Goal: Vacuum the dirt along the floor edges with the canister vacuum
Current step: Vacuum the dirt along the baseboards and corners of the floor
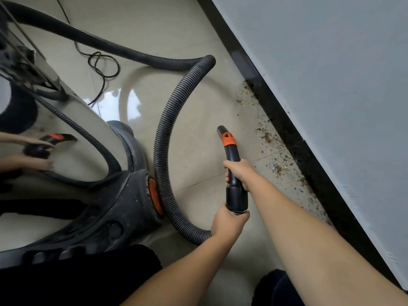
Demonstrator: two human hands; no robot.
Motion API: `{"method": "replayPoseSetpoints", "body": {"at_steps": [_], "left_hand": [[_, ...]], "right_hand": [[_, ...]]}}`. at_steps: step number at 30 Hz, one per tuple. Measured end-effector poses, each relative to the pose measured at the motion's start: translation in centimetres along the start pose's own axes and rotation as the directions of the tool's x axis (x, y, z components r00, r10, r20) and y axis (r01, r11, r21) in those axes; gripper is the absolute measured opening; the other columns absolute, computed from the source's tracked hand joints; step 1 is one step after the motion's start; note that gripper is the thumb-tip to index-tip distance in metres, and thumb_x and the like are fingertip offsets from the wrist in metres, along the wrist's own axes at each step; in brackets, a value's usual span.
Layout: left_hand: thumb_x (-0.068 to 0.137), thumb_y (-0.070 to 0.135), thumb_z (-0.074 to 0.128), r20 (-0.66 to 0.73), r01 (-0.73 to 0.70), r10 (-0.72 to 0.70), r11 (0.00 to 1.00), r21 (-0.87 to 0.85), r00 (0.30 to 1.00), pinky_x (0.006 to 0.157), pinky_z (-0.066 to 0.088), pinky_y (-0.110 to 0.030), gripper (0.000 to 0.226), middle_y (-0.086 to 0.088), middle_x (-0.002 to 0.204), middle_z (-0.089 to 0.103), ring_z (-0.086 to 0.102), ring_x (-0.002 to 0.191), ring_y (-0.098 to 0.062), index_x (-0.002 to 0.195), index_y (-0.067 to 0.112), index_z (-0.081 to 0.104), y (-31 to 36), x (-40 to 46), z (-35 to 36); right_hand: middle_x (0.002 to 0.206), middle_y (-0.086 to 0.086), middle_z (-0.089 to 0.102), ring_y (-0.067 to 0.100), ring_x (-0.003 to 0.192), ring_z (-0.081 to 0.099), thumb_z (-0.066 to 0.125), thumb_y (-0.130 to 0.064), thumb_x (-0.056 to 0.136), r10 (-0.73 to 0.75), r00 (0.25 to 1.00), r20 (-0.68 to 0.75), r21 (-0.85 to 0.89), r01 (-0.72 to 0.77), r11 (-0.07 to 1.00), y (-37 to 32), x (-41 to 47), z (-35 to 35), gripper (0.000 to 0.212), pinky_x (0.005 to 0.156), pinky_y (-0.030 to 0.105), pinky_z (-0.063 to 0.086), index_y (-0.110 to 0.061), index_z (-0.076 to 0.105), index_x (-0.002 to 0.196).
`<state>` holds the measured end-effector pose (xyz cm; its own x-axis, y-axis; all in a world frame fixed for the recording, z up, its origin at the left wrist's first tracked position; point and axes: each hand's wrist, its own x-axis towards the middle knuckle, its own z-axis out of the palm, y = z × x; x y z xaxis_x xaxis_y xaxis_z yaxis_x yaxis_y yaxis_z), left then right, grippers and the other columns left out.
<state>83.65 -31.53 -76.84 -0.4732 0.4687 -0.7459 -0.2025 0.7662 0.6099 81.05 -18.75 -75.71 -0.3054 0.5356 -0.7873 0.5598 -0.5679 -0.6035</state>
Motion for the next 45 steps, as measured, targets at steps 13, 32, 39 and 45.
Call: {"method": "replayPoseSetpoints", "body": {"at_steps": [13,32,39,45], "left_hand": [[0.073,0.031,0.064,0.327,-0.148,0.036,0.935,0.323,0.944,0.065,0.040,-0.026,0.029,0.002,0.083,0.058,0.054,0.074,-0.020,0.096,0.022,0.049,-0.8,-0.1,2.9],[0.073,0.022,0.061,0.186,-0.057,0.029,0.988,0.145,0.982,0.061,0.038,-0.026,0.012,0.003,0.064,0.053,0.048,0.061,-0.020,0.074,0.025,0.049,3.6,4.8,-1.2],[0.070,0.020,0.064,0.192,-0.032,0.017,0.997,0.074,0.981,0.063,0.043,-0.027,0.011,0.001,0.065,0.060,0.053,0.063,-0.020,0.077,0.019,0.057,5.8,7.7,-2.8],[0.072,0.016,0.063,0.179,-0.008,0.008,1.000,0.002,0.984,0.062,0.042,-0.028,0.012,-0.002,0.066,0.057,0.050,0.062,-0.021,0.081,0.016,0.056,7.2,9.9,-2.5]], "right_hand": [[0.057,0.008,0.053,0.020,0.046,0.050,0.055,-0.009,0.086,0.094,0.940,-0.327,0.182,-0.035,0.983,4.9,-1.6,-6.4,0.009,0.050,0.026,0.044,-0.007,0.048,0.090],[0.059,0.008,0.051,0.020,0.047,0.050,0.055,-0.008,0.084,0.029,0.988,-0.151,0.133,-0.008,0.991,-2.5,3.9,-2.0,0.008,0.052,0.029,0.047,-0.010,0.048,0.085],[0.059,0.008,0.051,0.019,0.045,0.050,0.056,-0.006,0.084,0.008,0.984,-0.180,0.133,0.016,0.991,-5.6,6.1,-1.1,0.010,0.049,0.025,0.046,-0.005,0.049,0.092],[0.060,0.008,0.052,0.019,0.047,0.051,0.055,-0.006,0.083,0.006,0.986,-0.167,0.110,0.012,0.994,-7.6,8.0,-1.0,0.007,0.051,0.027,0.047,-0.008,0.048,0.083]]}}
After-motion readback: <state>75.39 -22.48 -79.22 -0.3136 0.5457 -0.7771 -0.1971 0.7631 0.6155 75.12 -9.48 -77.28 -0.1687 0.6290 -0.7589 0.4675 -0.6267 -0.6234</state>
